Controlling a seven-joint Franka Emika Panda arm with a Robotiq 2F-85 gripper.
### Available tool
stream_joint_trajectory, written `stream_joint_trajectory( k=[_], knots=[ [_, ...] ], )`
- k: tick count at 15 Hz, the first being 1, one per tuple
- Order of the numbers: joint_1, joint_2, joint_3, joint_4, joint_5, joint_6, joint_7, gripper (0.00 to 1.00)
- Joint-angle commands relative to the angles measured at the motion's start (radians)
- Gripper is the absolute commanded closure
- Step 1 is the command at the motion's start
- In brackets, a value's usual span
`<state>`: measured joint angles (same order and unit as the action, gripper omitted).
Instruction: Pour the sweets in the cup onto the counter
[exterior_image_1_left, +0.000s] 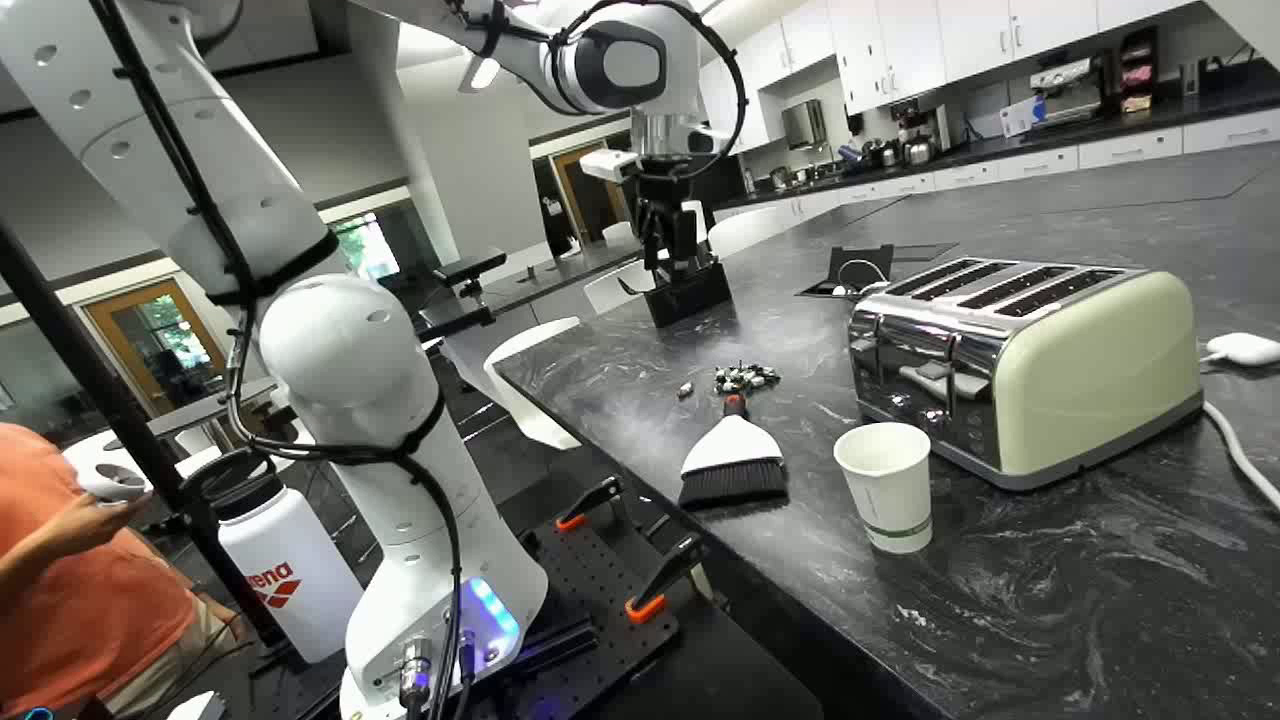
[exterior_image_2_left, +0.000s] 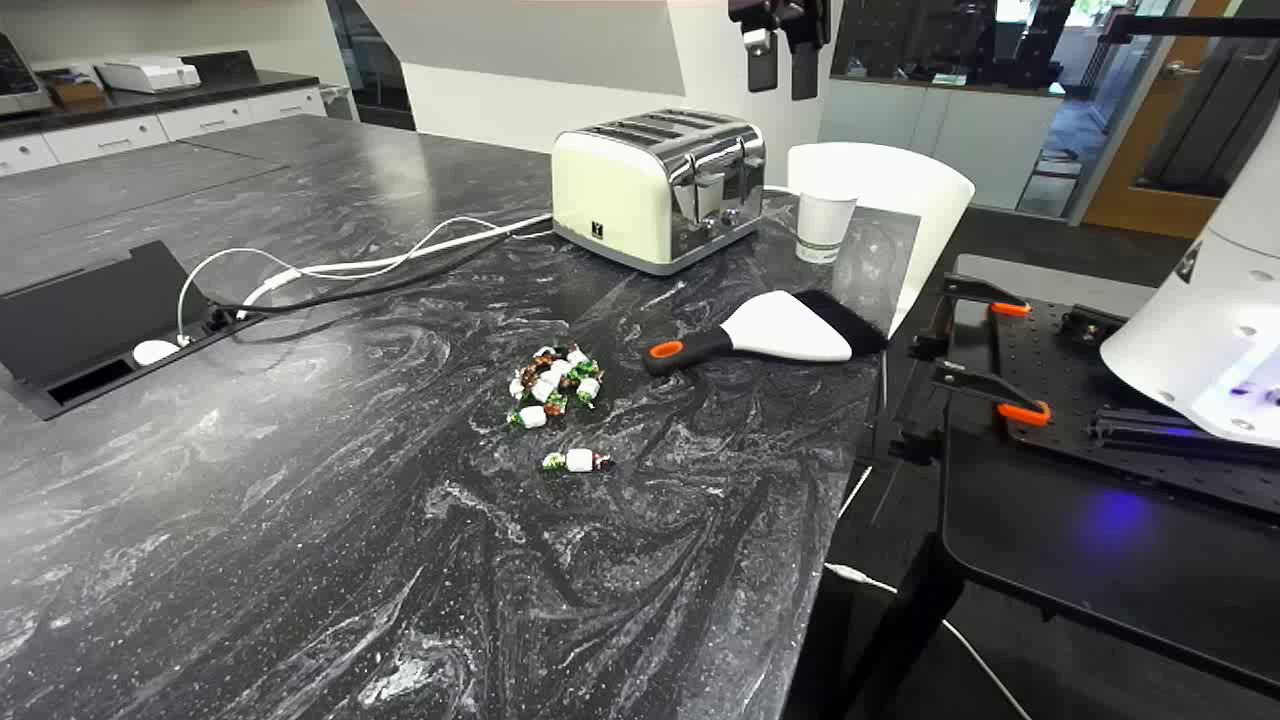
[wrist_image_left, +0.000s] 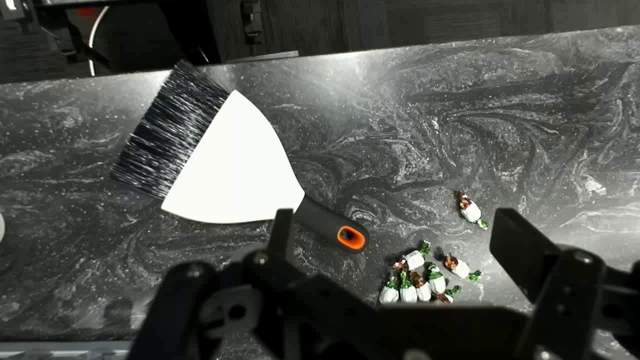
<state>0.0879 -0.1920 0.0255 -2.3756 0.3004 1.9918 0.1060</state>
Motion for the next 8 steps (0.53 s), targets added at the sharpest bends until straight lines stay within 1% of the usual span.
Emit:
stream_joint_trajectory(
  k=[1,6,8],
  knots=[
    [-0.011,0.000,0.010,0.001,0.002,-0.002,-0.002,0.00],
    [-0.011,0.000,0.010,0.001,0.002,-0.002,-0.002,0.00],
    [-0.037,-0.009,-0.002,-0.018,-0.016,0.103,0.026,0.00]
  ],
)
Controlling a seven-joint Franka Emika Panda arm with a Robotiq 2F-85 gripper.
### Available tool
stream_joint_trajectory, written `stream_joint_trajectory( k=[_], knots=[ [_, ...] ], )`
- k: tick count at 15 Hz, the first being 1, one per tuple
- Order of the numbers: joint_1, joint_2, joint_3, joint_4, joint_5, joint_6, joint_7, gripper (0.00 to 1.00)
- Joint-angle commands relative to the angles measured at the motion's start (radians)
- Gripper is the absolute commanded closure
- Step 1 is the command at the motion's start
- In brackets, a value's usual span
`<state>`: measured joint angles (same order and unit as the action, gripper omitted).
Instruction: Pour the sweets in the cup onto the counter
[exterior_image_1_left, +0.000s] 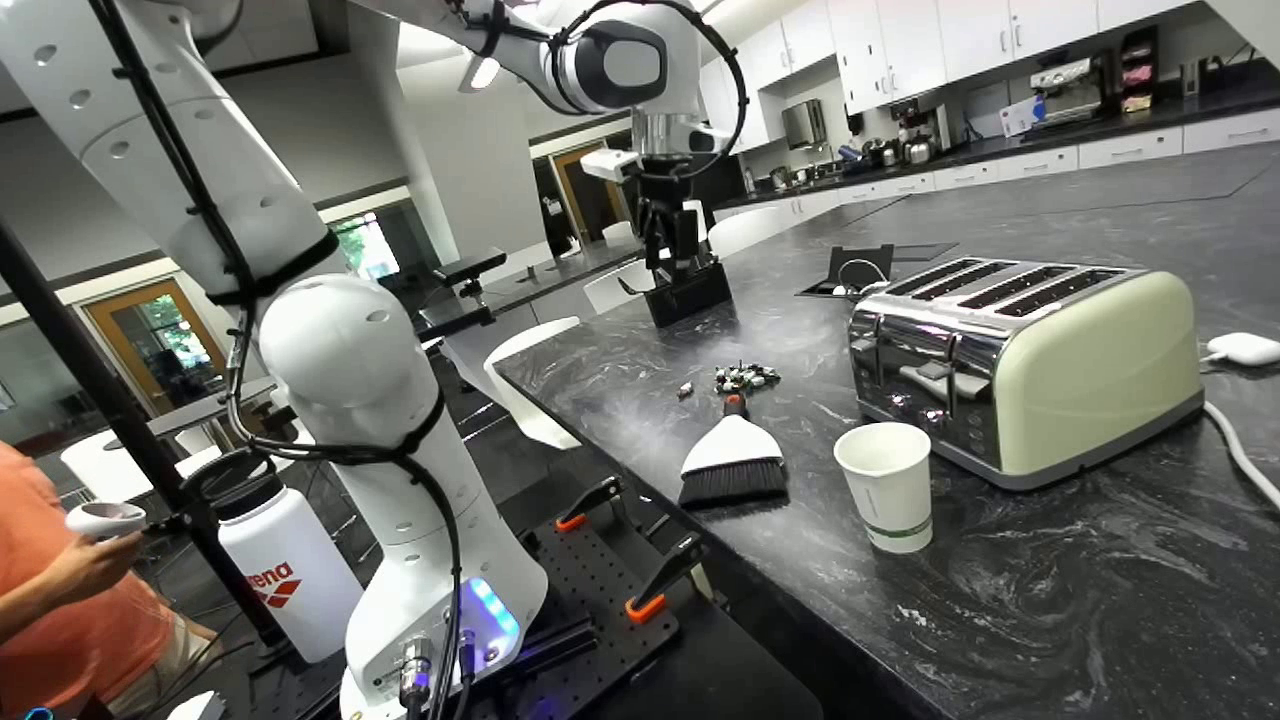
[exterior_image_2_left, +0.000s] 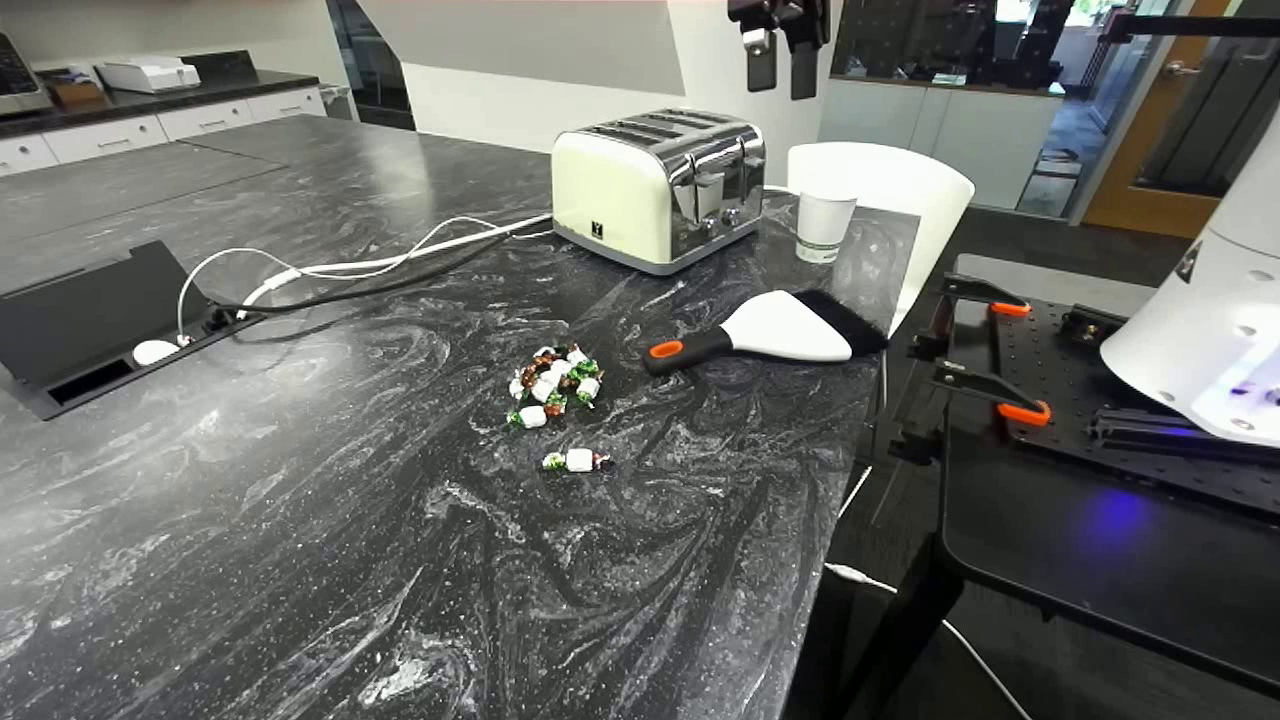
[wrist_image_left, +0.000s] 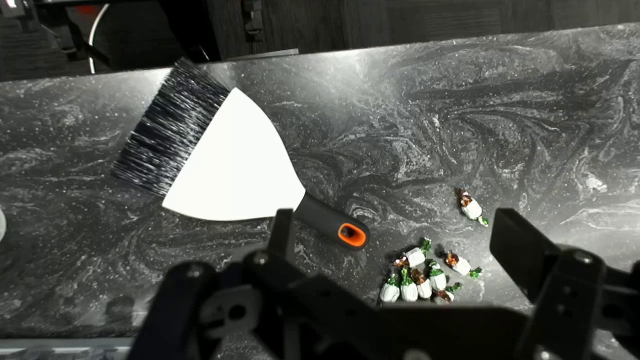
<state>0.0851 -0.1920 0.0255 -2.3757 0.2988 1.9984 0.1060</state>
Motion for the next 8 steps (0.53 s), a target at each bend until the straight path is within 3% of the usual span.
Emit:
stream_joint_trajectory(
  k=[1,8],
  knots=[
    [-0.049,-0.010,-0.011,-0.024,-0.016,0.147,0.037,0.00],
    [-0.221,-0.001,-0.149,-0.083,-0.065,0.394,0.068,0.00]
  ],
)
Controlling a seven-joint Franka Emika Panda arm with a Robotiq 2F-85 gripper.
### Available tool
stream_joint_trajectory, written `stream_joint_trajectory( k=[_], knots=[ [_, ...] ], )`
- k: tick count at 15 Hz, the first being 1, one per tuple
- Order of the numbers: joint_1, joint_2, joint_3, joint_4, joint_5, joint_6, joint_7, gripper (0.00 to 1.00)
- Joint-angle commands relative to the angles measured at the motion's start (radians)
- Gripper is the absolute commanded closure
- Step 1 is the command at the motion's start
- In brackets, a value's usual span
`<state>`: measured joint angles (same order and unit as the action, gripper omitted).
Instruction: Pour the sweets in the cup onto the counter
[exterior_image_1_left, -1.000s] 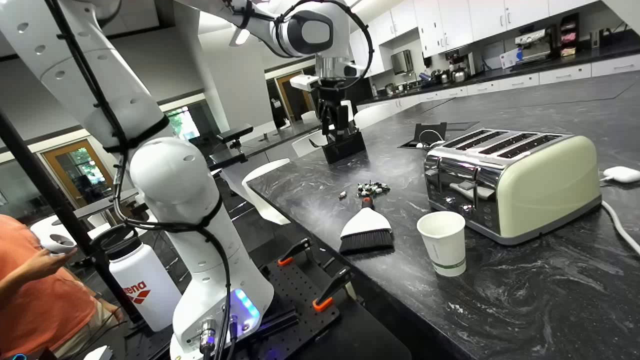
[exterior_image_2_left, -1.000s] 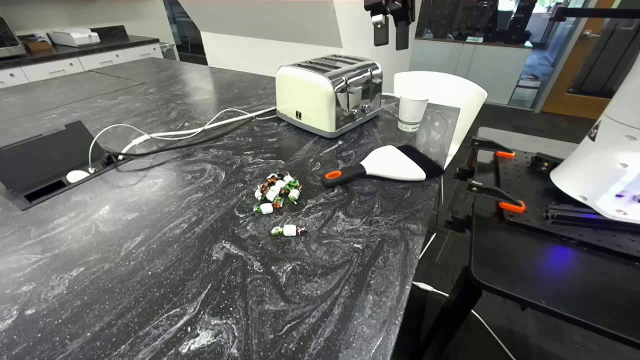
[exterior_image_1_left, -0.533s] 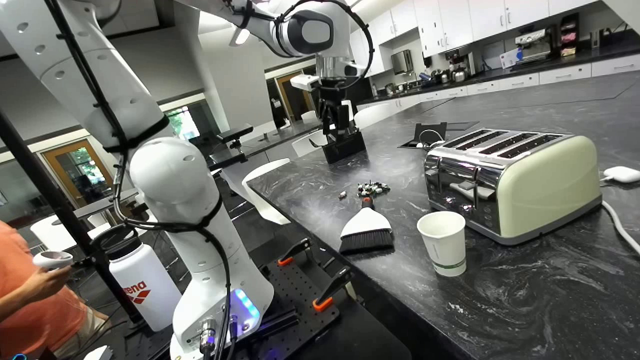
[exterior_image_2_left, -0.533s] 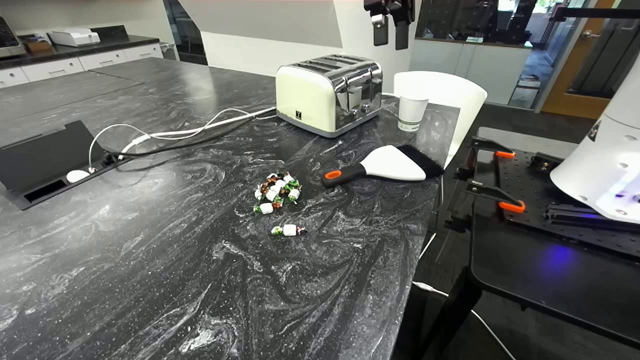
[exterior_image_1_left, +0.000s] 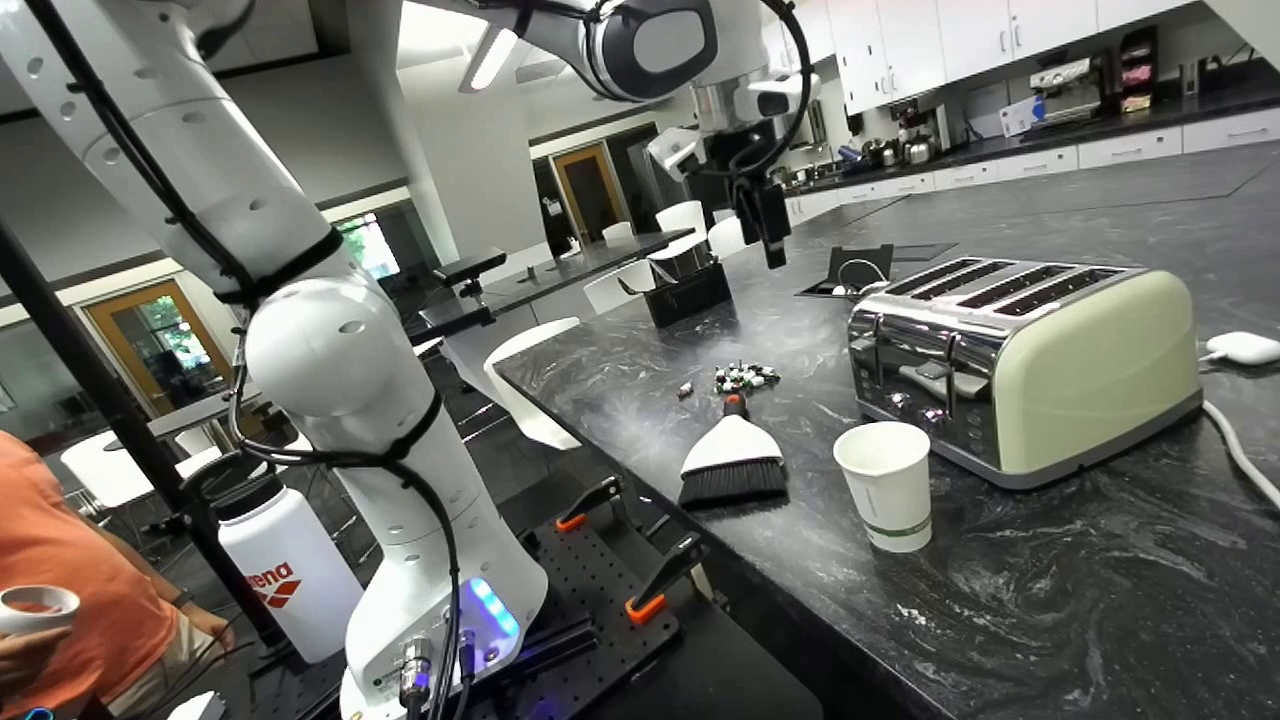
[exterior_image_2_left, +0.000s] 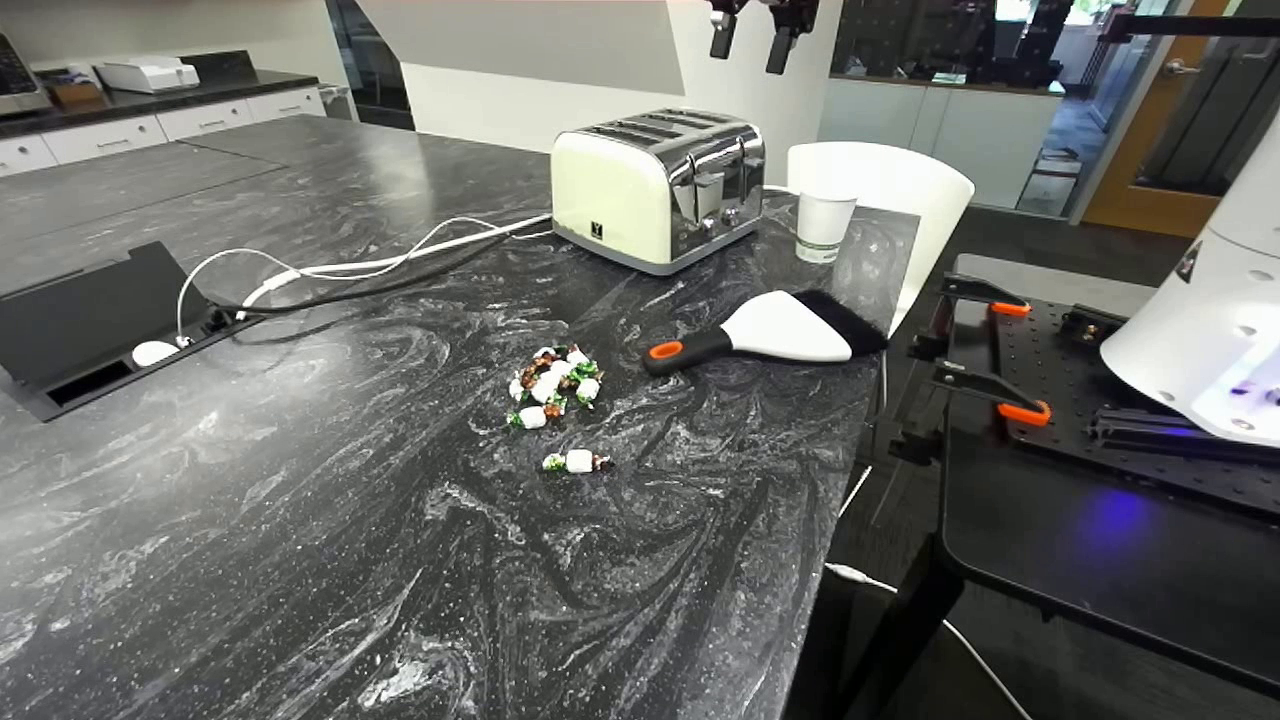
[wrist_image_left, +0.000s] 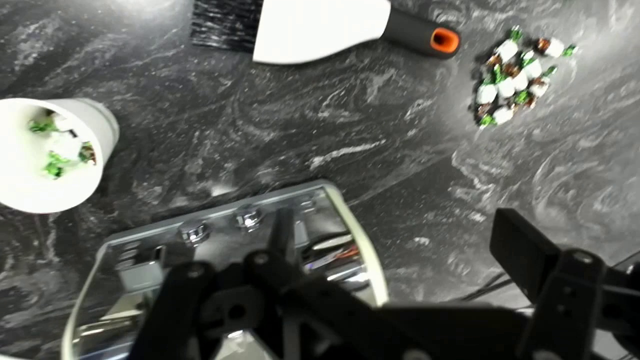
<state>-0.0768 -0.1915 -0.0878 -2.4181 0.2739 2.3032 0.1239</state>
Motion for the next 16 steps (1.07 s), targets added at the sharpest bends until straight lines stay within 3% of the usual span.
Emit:
stream_joint_trajectory(
  k=[1,5,8,12,16],
  knots=[
    [-0.083,0.001,-0.051,-0.059,-0.061,0.129,0.061,0.00],
    [-0.185,0.028,-0.090,-0.143,-0.201,0.303,0.190,0.00],
    [-0.267,0.055,-0.091,-0.200,-0.369,0.382,0.384,0.00],
    [-0.356,0.068,-0.096,-0.238,-0.635,0.350,0.709,0.00],
    [-0.359,0.073,-0.112,-0.271,-0.729,0.316,0.870,0.00]
  ],
)
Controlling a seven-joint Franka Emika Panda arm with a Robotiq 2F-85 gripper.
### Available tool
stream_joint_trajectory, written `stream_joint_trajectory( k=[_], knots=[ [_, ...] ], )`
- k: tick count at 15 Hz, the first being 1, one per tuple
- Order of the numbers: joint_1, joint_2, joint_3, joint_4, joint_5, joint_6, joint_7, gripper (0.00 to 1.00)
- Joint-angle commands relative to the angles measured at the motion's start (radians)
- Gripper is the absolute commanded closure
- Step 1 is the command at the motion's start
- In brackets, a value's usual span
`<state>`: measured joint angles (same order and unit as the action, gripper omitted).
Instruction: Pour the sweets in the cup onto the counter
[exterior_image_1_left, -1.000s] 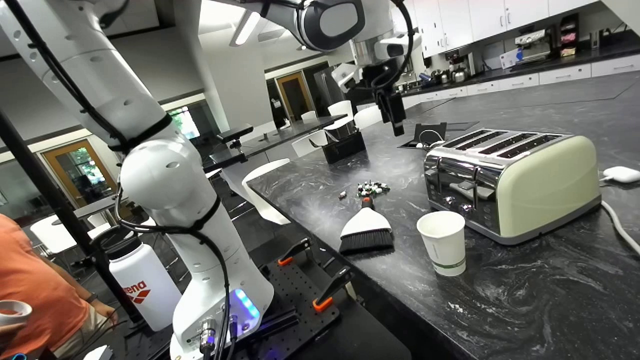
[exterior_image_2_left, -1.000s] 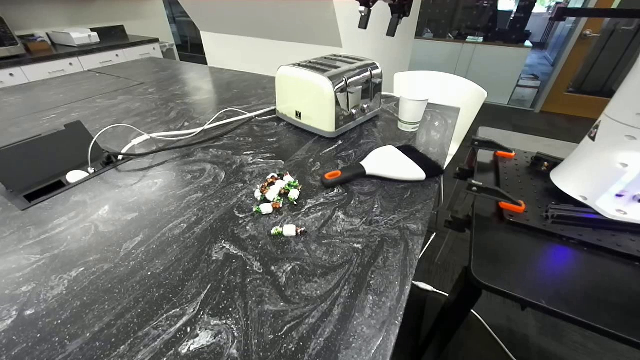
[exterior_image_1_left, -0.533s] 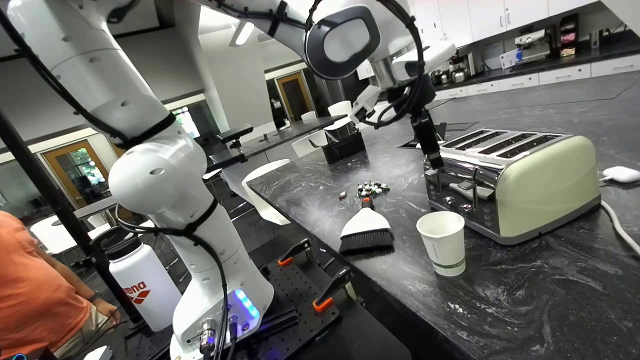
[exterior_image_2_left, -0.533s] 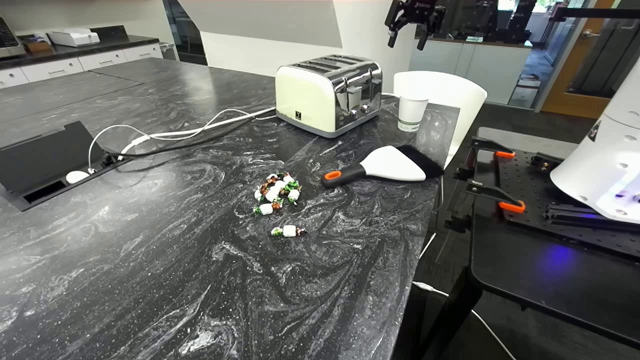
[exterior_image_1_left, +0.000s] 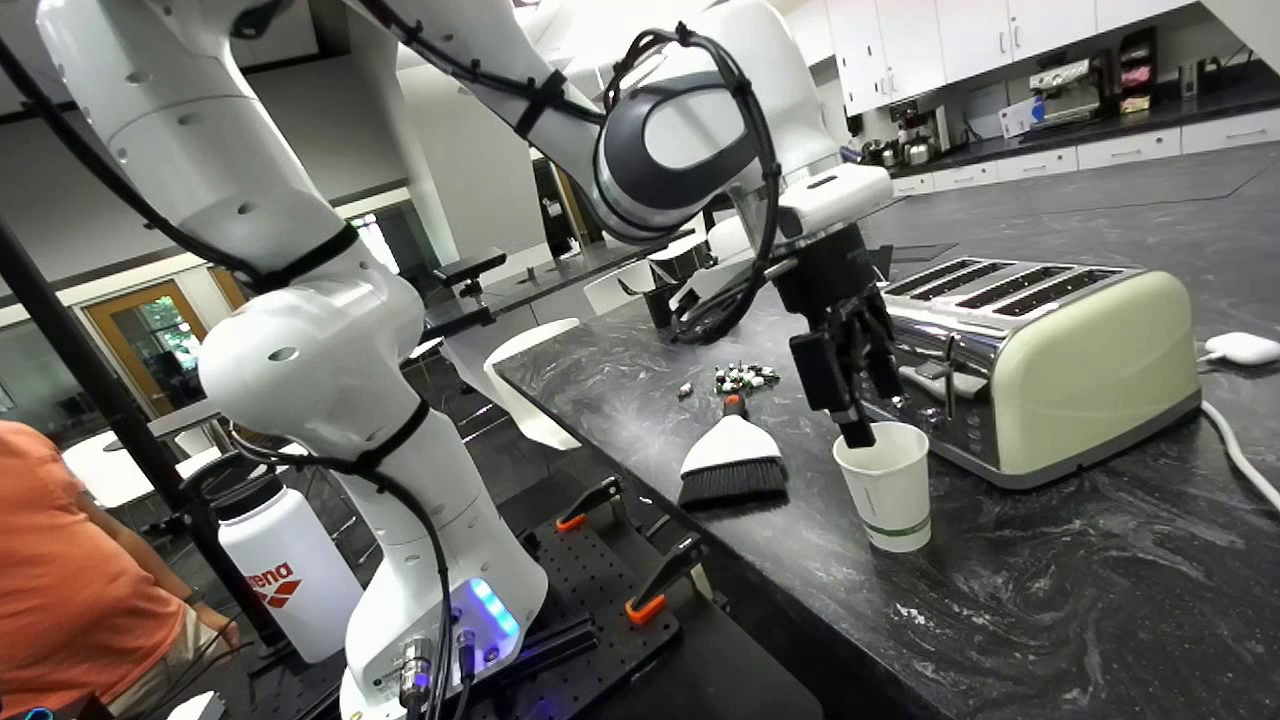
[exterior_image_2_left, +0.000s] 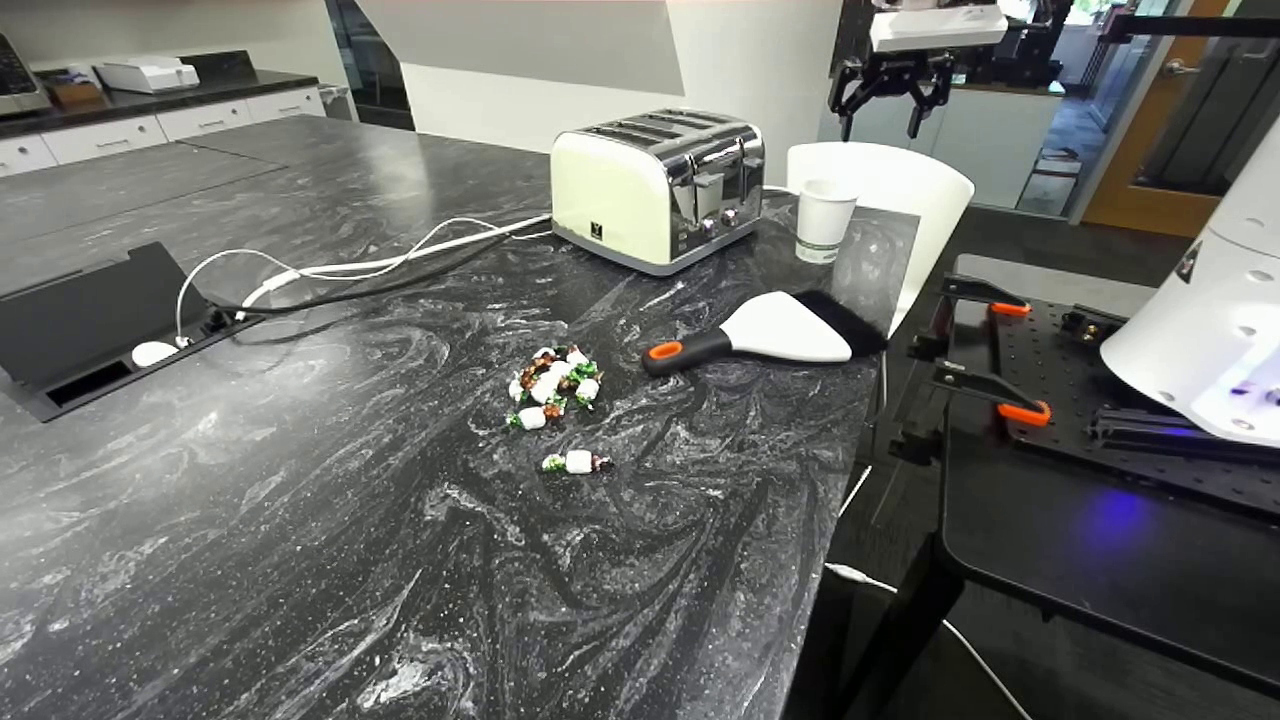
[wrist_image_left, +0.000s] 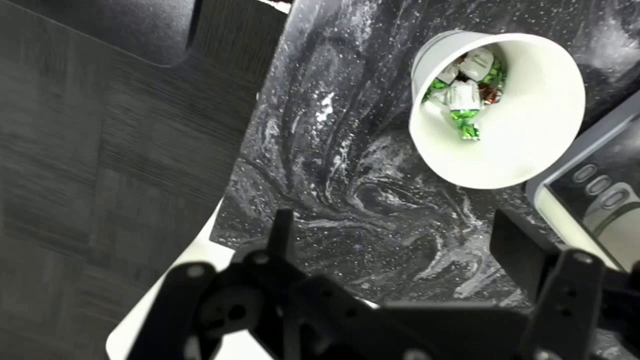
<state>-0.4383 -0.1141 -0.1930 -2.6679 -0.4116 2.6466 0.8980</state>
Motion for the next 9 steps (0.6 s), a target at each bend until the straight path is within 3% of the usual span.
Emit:
stream_joint_trajectory(
  k=[1,5,9],
  knots=[
    [0.010,-0.003,-0.010,-0.030,-0.041,-0.028,0.107,0.00],
    [0.034,0.013,-0.017,-0.056,0.028,-0.020,0.076,0.00],
    [0.070,0.050,-0.027,-0.065,0.171,0.019,0.015,0.00]
  ],
)
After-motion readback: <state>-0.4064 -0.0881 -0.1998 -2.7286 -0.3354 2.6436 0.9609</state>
